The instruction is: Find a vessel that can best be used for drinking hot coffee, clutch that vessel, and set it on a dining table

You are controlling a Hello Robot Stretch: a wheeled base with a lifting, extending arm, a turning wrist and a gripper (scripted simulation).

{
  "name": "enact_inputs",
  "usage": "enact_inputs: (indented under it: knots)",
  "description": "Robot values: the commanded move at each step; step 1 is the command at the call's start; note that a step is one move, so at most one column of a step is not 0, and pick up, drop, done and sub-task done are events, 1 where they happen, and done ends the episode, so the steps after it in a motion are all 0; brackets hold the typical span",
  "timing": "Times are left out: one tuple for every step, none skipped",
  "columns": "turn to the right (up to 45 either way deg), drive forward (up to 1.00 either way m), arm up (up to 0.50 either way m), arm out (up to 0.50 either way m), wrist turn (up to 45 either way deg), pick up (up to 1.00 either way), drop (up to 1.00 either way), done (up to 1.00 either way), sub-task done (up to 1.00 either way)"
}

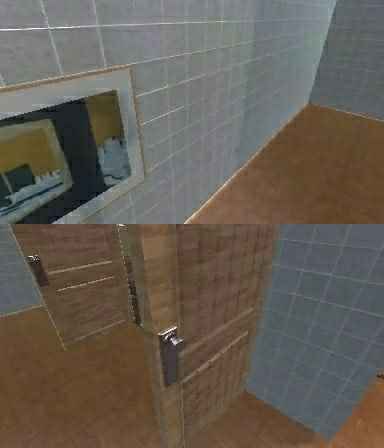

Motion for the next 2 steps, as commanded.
enact_inputs:
  knots:
    - [0.0,0.1,0.0,0.0,0.0,0.0,0.0,0.0,0.0]
    - [30.0,0.0,0.0,0.0,0.0,0.0,0.0,0.0,0.0]
